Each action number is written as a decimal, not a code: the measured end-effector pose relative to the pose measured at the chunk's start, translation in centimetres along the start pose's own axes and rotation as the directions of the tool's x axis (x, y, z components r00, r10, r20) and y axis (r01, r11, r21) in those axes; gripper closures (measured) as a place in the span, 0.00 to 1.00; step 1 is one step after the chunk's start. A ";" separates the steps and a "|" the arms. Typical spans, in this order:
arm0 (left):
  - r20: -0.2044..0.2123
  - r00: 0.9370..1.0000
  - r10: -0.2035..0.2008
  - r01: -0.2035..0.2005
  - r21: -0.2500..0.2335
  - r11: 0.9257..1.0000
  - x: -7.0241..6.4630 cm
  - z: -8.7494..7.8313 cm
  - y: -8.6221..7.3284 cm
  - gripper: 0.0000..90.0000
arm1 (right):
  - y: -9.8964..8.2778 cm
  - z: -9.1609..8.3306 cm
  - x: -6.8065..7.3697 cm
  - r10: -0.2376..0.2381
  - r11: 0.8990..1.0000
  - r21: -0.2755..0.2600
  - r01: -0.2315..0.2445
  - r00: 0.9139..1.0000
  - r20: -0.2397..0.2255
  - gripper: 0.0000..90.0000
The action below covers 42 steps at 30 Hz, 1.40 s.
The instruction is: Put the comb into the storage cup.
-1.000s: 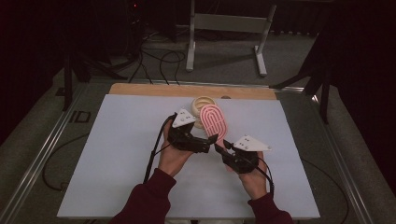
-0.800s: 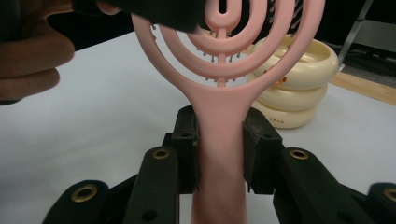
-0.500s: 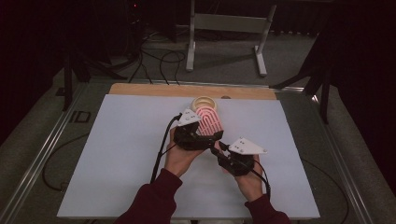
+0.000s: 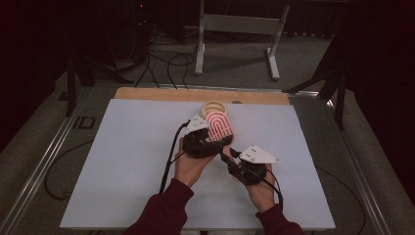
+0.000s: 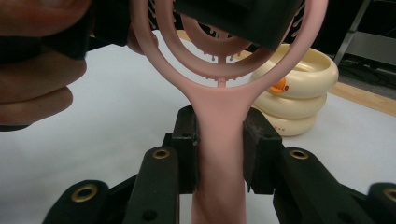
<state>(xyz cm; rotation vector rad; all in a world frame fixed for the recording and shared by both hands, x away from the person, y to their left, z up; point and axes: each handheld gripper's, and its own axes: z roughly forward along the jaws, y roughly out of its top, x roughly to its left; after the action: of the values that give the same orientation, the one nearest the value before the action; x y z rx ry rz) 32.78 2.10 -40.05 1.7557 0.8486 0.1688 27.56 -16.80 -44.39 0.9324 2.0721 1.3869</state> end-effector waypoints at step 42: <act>0.012 1.000 0.013 -0.012 -0.028 1.000 -0.1 -0.5 0.3 0.72 | -0.2 0.3 -0.8 0.021 1.000 0.013 -0.020 0.999 -0.032 0.48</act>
<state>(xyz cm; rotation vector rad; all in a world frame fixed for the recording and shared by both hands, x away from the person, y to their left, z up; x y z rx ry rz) 32.64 2.40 -39.54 1.7348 0.8229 0.1768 28.23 -17.32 -44.69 0.9451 2.1028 1.4090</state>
